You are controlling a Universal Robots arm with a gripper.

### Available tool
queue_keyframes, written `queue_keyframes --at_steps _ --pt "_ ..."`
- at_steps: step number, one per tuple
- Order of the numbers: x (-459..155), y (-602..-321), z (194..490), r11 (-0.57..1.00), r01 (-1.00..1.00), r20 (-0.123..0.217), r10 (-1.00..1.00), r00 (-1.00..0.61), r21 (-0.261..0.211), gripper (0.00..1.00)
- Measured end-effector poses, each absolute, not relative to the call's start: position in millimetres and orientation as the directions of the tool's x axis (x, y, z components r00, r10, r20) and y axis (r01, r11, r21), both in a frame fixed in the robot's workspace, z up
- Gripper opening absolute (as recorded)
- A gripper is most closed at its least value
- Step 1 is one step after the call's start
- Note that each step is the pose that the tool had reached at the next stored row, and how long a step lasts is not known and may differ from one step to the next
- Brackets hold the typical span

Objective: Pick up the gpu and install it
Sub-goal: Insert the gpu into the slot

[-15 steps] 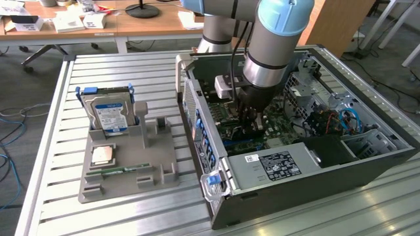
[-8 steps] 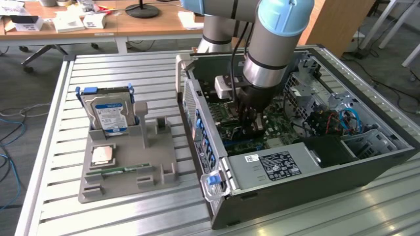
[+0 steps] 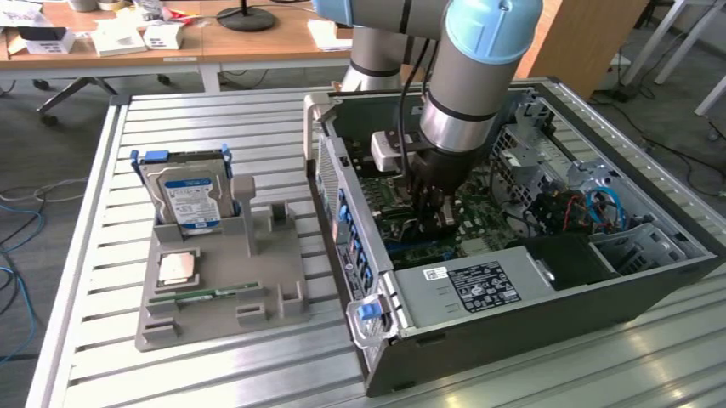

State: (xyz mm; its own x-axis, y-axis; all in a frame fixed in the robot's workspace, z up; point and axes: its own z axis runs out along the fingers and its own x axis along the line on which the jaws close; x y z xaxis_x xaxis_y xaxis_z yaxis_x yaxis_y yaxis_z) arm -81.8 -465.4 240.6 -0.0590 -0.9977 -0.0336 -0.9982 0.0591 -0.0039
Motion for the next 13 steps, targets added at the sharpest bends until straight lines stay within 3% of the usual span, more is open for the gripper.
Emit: queue_keyframes --at_steps 13 --pt "-81.8 -465.4 240.5 0.059 -0.998 -0.033 -0.998 -0.059 -0.004 0.27"
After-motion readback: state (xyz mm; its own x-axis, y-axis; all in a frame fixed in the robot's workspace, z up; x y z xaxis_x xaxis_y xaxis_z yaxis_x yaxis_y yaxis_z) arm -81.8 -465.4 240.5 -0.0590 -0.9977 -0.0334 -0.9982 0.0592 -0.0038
